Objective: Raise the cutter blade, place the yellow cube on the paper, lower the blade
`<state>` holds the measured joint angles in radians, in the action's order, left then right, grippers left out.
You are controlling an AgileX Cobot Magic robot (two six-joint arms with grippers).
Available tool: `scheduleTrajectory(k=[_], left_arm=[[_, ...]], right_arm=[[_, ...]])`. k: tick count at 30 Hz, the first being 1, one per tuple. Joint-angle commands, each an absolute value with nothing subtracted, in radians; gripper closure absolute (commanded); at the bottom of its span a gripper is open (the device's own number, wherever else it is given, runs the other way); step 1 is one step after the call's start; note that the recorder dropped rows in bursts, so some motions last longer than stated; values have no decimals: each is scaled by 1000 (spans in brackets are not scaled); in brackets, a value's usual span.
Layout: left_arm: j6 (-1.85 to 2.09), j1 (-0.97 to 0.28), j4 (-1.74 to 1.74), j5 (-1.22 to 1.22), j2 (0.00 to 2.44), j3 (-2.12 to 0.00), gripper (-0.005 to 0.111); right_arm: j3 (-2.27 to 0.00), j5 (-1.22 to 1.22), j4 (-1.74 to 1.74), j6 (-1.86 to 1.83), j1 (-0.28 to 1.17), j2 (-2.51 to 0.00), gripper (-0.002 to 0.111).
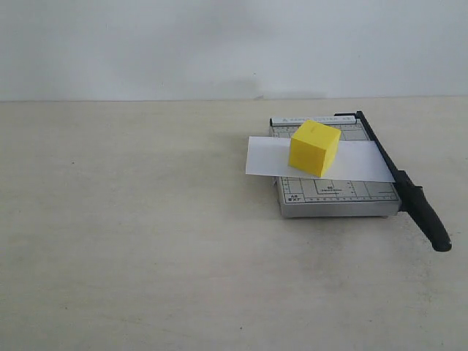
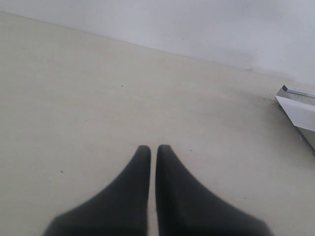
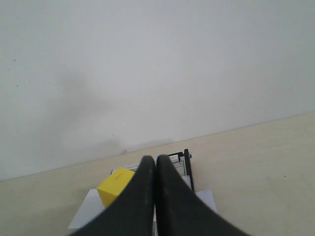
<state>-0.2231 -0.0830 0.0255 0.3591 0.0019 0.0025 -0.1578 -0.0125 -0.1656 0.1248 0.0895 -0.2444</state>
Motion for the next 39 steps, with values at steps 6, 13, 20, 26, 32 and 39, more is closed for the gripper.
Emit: scheduleTrajectory(k=[6, 13, 20, 26, 32, 39], left_arm=[[-232, -80, 26, 356, 0, 0, 102], [-232, -80, 26, 356, 0, 0, 102], [-232, -80, 26, 356, 0, 0, 102], [-232, -80, 26, 356, 0, 0, 102], [-232, -80, 26, 356, 0, 0, 102], [-232, -80, 26, 356, 0, 0, 102]], right_arm=[[-107, -76, -163, 126, 90, -241, 108], [0, -144, -70, 101, 90, -241, 108], [0, -138, -54, -60, 90, -171, 108], [0, -90, -54, -81, 90, -20, 108], [0, -18, -54, -81, 90, 0, 108], [0, -18, -54, -81, 90, 0, 108]])
